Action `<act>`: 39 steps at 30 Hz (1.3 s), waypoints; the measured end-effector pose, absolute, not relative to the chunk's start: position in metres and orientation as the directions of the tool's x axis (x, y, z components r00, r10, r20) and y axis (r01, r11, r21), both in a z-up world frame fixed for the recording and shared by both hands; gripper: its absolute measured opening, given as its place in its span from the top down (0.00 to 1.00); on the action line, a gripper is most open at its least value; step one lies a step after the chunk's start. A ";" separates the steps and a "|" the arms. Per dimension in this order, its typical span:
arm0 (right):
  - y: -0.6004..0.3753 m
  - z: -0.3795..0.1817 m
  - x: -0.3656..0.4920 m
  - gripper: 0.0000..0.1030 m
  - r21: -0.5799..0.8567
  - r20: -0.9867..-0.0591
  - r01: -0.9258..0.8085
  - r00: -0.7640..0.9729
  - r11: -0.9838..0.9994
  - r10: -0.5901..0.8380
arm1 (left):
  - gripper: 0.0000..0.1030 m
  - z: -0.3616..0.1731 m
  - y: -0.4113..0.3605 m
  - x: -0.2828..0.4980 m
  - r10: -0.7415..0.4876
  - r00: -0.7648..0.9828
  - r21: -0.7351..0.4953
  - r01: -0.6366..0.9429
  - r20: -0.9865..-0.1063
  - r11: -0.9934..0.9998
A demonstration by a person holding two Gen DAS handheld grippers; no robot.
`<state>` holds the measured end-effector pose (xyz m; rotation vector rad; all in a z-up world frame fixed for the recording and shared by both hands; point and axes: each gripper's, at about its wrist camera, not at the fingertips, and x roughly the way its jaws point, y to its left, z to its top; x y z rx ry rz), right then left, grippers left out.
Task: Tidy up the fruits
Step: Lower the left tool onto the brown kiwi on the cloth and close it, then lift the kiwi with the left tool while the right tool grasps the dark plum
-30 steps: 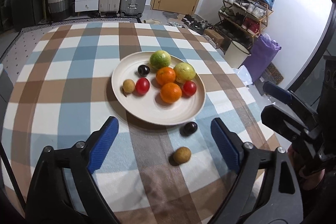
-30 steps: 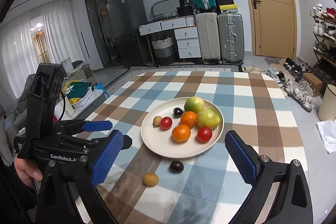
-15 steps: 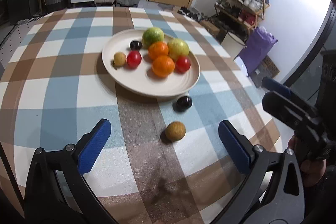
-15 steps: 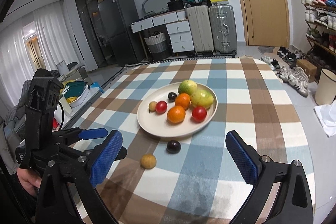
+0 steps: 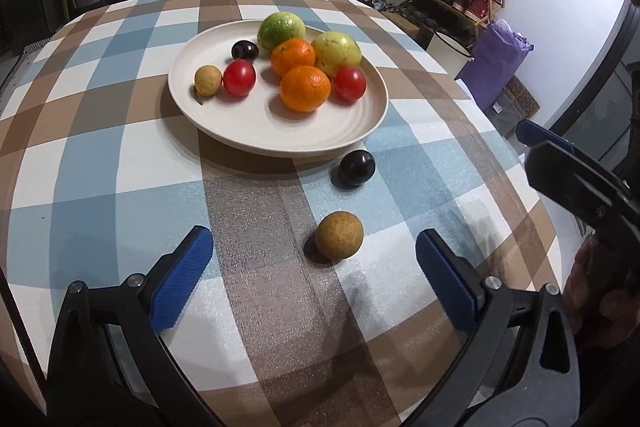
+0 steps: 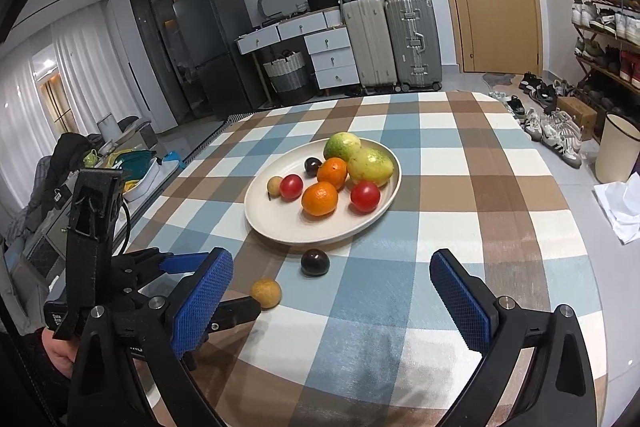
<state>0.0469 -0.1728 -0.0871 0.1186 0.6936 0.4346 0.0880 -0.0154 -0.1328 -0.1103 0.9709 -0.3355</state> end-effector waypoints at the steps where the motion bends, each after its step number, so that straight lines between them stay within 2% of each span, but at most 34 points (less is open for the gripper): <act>1: -0.173 -0.088 0.047 0.02 0.249 -0.594 -0.346 0.683 0.905 0.424 | 0.02 -0.133 -0.016 0.088 -0.325 0.516 -0.237 0.231 -0.793 0.944; 3: -0.174 -0.089 0.048 0.02 0.250 -0.596 -0.343 0.682 0.906 0.423 | 0.04 -0.136 -0.019 0.090 -0.316 0.511 -0.221 0.239 -0.799 0.946; 5: -0.175 -0.089 0.048 0.02 0.250 -0.597 -0.340 0.682 0.906 0.421 | 0.15 -0.138 -0.022 0.092 -0.306 0.505 -0.201 0.252 -0.807 0.947; 9: -0.175 -0.090 0.048 0.02 0.253 -0.600 -0.336 0.681 0.907 0.420 | 0.30 -0.139 -0.025 0.092 -0.314 0.498 -0.196 0.276 -0.808 0.941; 11: -0.176 -0.090 0.047 0.02 0.256 -0.602 -0.335 0.679 0.907 0.420 | 0.48 -0.141 -0.026 0.092 -0.328 0.484 -0.204 0.291 -0.811 0.935; 13: -0.176 -0.091 0.047 0.02 0.257 -0.603 -0.334 0.678 0.907 0.420 | 0.58 -0.142 -0.028 0.092 -0.344 0.468 -0.213 0.310 -0.814 0.927; 14: -0.176 -0.091 0.047 0.02 0.257 -0.603 -0.334 0.679 0.907 0.420 | 0.68 -0.142 -0.028 0.091 -0.350 0.464 -0.217 0.316 -0.814 0.924; 15: -0.176 -0.091 0.047 0.02 0.257 -0.603 -0.333 0.678 0.907 0.420 | 0.74 -0.142 -0.028 0.091 -0.370 0.452 -0.235 0.326 -0.811 0.915; 16: -0.176 -0.092 0.047 0.02 0.258 -0.603 -0.332 0.678 0.907 0.420 | 0.76 -0.143 -0.029 0.091 -0.391 0.435 -0.252 0.343 -0.811 0.905; 25: -0.178 -0.095 0.046 0.02 0.264 -0.611 -0.323 0.673 0.909 0.417 | 0.76 -0.129 -0.012 0.085 -0.441 0.466 -0.307 0.338 -0.767 0.890; 39: -0.161 -0.116 0.061 0.02 0.280 -0.652 -0.343 0.618 0.897 0.440 | 0.76 -0.112 0.031 0.063 -0.398 0.523 -0.300 0.265 -0.754 0.916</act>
